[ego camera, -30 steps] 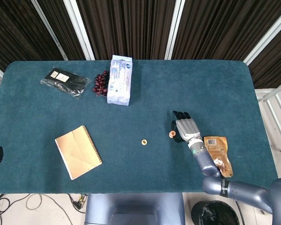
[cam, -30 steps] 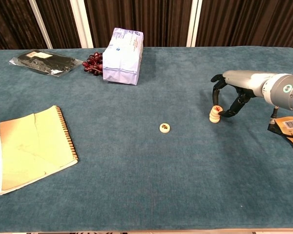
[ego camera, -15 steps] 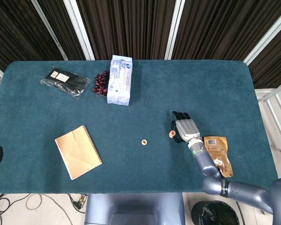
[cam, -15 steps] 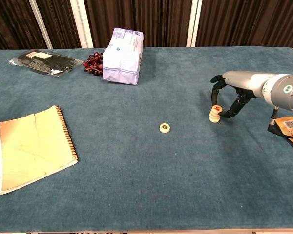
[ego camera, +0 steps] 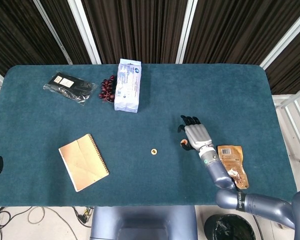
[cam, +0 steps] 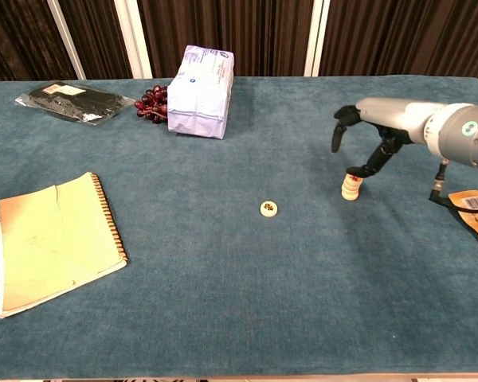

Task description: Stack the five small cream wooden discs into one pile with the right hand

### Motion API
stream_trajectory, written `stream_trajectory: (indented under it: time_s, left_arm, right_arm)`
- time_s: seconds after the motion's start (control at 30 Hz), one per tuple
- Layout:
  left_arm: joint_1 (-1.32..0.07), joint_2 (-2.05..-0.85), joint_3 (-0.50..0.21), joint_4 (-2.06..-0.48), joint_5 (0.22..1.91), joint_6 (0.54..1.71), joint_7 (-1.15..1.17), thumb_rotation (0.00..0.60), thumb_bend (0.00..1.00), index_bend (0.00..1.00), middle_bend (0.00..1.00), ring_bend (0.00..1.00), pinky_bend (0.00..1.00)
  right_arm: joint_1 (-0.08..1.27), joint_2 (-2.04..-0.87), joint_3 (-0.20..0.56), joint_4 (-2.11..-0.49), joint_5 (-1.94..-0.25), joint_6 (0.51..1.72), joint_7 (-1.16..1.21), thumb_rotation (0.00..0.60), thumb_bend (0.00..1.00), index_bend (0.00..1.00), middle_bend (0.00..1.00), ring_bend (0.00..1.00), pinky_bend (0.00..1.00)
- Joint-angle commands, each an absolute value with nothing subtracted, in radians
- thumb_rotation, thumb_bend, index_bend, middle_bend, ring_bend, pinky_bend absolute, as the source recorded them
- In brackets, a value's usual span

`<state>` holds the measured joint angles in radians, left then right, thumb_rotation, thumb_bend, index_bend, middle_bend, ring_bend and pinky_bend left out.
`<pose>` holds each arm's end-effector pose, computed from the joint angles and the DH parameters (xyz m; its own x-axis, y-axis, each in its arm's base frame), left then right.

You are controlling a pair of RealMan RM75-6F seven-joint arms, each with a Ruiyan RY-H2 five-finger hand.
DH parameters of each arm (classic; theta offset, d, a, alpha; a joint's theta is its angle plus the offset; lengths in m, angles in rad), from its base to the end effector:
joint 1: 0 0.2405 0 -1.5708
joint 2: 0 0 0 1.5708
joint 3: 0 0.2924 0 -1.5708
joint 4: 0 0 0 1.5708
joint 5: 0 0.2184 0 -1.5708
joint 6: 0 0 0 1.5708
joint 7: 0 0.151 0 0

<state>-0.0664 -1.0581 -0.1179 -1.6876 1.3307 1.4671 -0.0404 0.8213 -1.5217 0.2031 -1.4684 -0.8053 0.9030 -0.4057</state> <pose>-0.3565 0.1968 0.1982 0.3239 -0.0466 0.9449 0.9361 0.1602 -0.3130 -0.1797 -0.4054 -0.0177 0.3870 -0.3513 0.8525 -0.9199 -0.2101 0.3310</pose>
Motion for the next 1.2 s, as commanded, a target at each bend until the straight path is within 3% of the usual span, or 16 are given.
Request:
stream_trajectory:
  time_s: [0.03, 0.2, 0.43, 0.77, 1.2]
  left_arm:
    - [-0.067, -1.058, -0.118, -1.688, 1.331, 1.466, -0.042, 0.6, 0.49, 0.17, 0.0, 0.0, 0.0]
    - [-0.066, -1.057, -0.117, -1.69, 1.334, 1.468, -0.044, 0.6, 0.49, 0.16, 0.0, 0.0, 0.0]
    - [-0.066, -1.055, -0.117, -1.693, 1.334, 1.466, -0.047, 0.6, 0.49, 0.16, 0.0, 0.0, 0.0]
    - [-0.066, -1.053, -0.119, -1.692, 1.331, 1.463, -0.057, 0.6, 0.49, 0.16, 0.0, 0.0, 0.0]
    - [-0.066, -1.052, -0.119, -1.692, 1.329, 1.463, -0.059, 0.6, 0.49, 0.17, 0.0, 0.0, 0.0]
  right_arm:
    - [0.827, -1.52, 0.199, -1.504, -0.839, 0.938, -0.434, 0.6, 0.41, 0.36, 0.0, 0.0, 0.0]
    - [0.835, -1.546, 0.179, -1.547, -0.892, 0.99, -0.493, 0.6, 0.41, 0.35, 0.0, 0.0, 0.0]
    - [0.88, -1.623, 0.171, -1.561, -0.889, 0.974, -0.565, 0.6, 0.41, 0.35, 0.0, 0.0, 0.0]
    - [0.921, -1.726, 0.182, -1.491, -0.846, 0.965, -0.61, 0.6, 0.41, 0.35, 0.0, 0.0, 0.0]
    - [0.935, -1.761, 0.178, -1.409, -0.831, 0.905, -0.578, 0.6, 0.41, 0.37, 0.0, 0.0, 0.0]
